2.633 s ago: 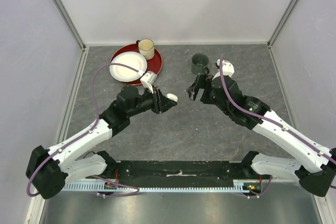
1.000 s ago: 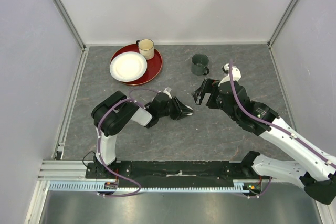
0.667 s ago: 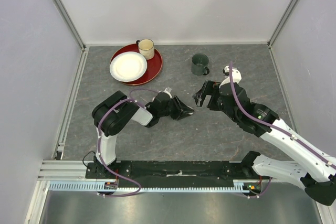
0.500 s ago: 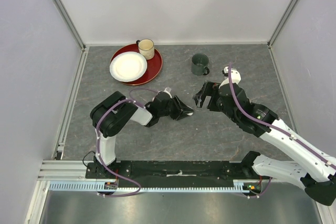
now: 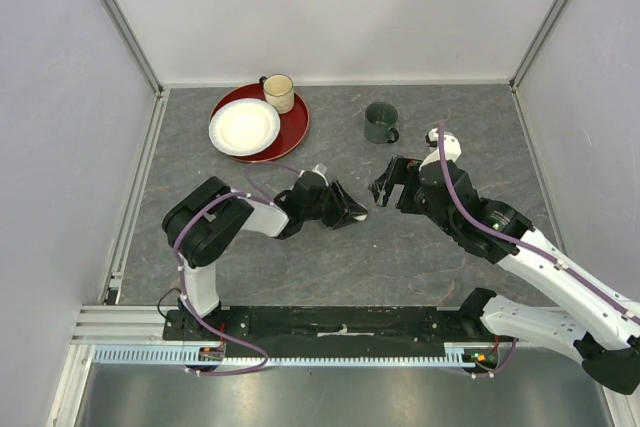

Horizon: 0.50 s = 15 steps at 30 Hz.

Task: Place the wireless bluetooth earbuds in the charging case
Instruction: Place the charging case at the center of the board.

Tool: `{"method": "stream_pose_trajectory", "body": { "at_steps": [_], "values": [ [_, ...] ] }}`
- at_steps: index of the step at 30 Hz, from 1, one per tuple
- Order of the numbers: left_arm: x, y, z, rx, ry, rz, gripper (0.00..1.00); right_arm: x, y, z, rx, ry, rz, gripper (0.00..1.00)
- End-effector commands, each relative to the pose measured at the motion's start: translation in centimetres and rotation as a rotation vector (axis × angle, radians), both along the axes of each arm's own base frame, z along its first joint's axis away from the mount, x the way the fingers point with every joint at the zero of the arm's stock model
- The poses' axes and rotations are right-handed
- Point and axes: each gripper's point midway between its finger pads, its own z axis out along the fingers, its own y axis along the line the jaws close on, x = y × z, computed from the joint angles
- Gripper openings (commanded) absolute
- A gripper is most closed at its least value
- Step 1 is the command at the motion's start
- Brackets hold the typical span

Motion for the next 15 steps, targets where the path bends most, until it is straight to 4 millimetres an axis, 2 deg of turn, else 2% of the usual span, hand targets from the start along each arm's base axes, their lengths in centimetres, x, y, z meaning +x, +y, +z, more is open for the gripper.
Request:
{"method": "stream_pose_trajectory", "body": {
  "at_steps": [1,3,7,8,10,11,13,14,15],
  "values": [
    [0.1,1.5,1.0,0.097,-0.084,-0.001,0.52,0.1,0.1,0.7,0.033,-0.015,-0.008,0.98],
    [0.2,2.3,0.9,0.153,-0.114,-0.001,0.55,0.0,0.2,0.7,0.032,-0.012,-0.002,0.98],
    [0.2,4.0,2.1,0.232,-0.170,0.011,0.56,0.2,0.2,0.7,0.020,-0.015,-0.001,0.98],
    [-0.1,5.1,3.1,0.275,-0.202,0.000,0.56,0.3,0.0,0.8,0.013,-0.021,-0.004,0.98],
    [0.8,6.9,5.1,0.361,-0.273,0.044,0.57,0.5,-0.5,1.2,0.009,-0.041,-0.028,0.98],
    [0.5,8.1,7.0,0.400,-0.329,0.032,0.58,0.6,-0.7,1.3,0.007,-0.047,-0.037,0.98],
    [0.8,9.4,9.4,0.450,-0.421,0.030,0.58,0.9,-1.3,1.3,-0.011,-0.063,-0.067,0.98],
    [0.5,10.3,11.7,0.443,-0.471,0.052,0.59,1.1,-1.5,1.3,-0.023,-0.068,-0.073,0.98],
    [0.5,10.7,12.7,0.444,-0.502,0.058,0.61,1.3,-1.7,1.1,-0.050,-0.072,-0.079,0.98]
  ]
}}
